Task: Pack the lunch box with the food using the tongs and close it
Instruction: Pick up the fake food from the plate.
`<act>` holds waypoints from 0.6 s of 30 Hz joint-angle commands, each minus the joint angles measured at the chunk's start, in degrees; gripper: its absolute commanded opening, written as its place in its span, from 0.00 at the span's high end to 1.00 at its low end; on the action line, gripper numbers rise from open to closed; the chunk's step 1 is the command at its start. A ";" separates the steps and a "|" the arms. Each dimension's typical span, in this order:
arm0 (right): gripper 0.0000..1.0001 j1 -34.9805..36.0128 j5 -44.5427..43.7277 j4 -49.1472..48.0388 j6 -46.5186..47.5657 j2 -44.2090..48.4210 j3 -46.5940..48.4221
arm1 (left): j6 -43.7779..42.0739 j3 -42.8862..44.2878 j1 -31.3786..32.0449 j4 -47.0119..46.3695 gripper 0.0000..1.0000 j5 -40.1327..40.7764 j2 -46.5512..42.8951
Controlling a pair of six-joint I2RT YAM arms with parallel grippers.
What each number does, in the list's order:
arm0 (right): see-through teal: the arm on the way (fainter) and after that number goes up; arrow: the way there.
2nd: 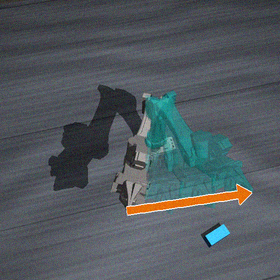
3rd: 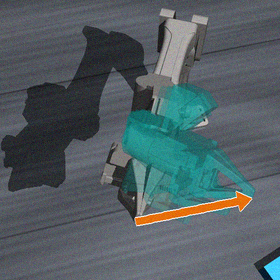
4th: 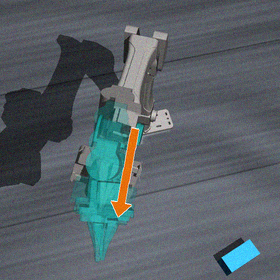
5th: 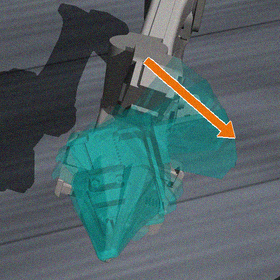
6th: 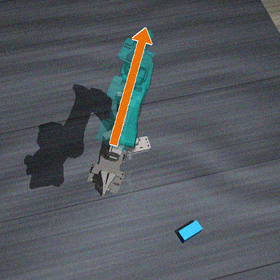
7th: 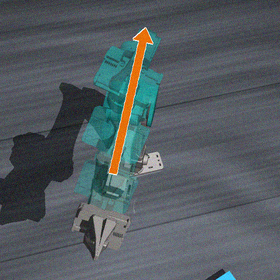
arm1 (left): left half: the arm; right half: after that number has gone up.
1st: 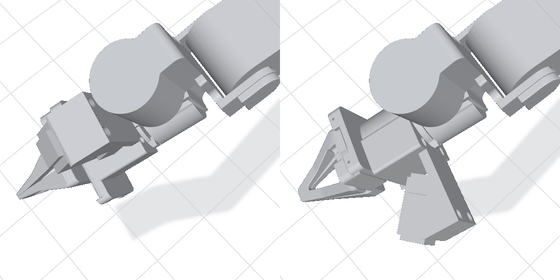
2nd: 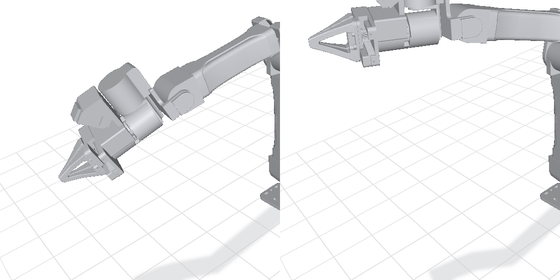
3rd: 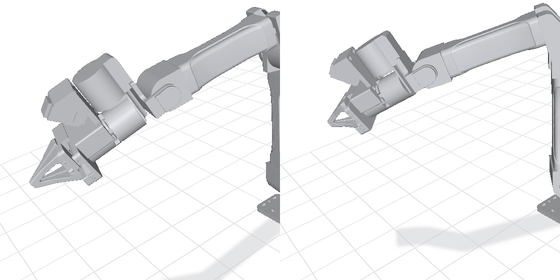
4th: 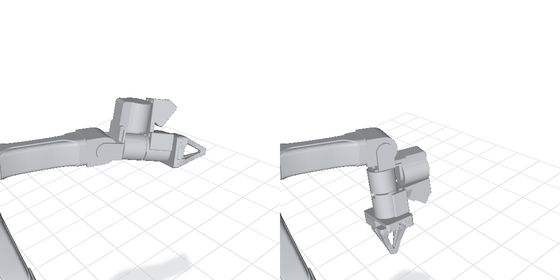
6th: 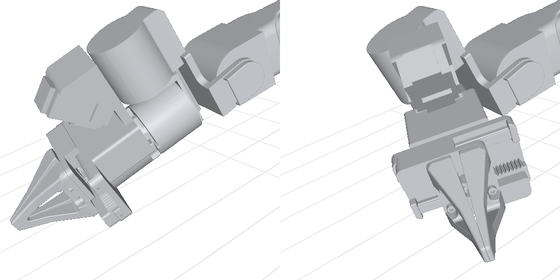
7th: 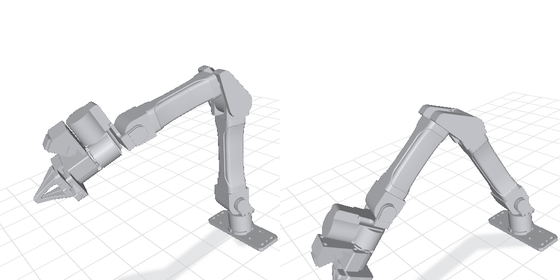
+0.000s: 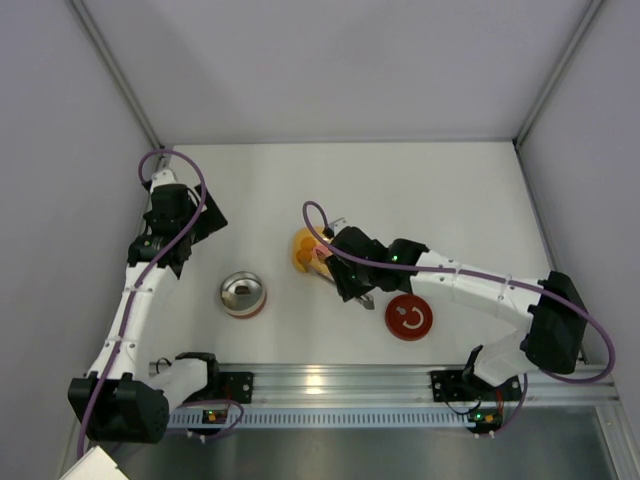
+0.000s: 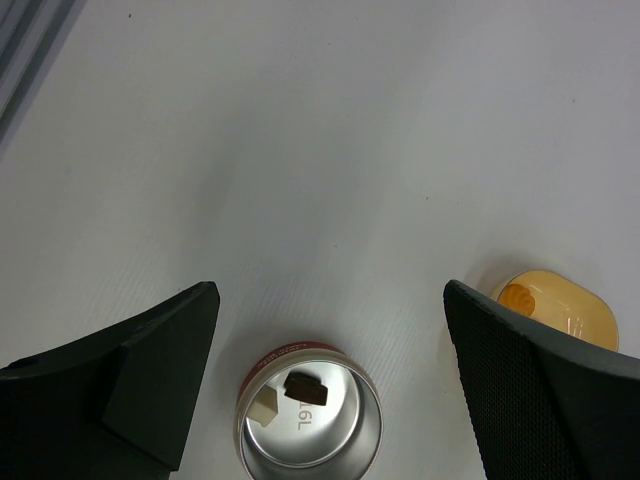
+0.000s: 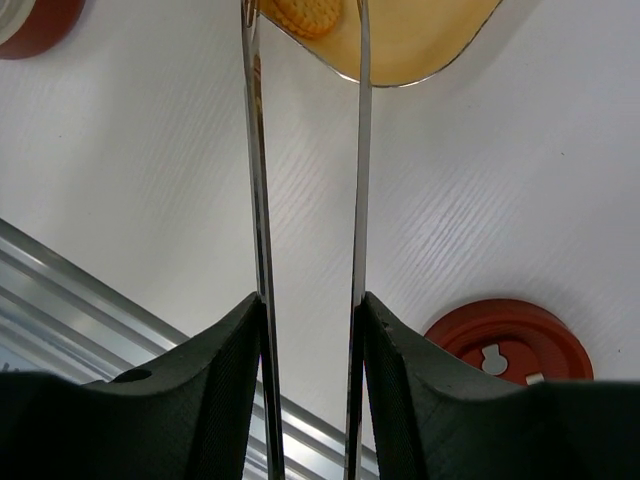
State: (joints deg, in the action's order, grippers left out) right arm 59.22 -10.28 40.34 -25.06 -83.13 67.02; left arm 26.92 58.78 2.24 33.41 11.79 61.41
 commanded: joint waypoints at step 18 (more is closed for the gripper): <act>0.69 -2.01 -1.32 -1.84 1.33 -1.42 3.20 | -0.64 -0.16 -0.57 -2.74 0.01 -0.19 0.12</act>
State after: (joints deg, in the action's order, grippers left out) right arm 57.84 -11.73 40.32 -24.45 -84.07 67.26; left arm 26.92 58.78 2.24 33.41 11.77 61.41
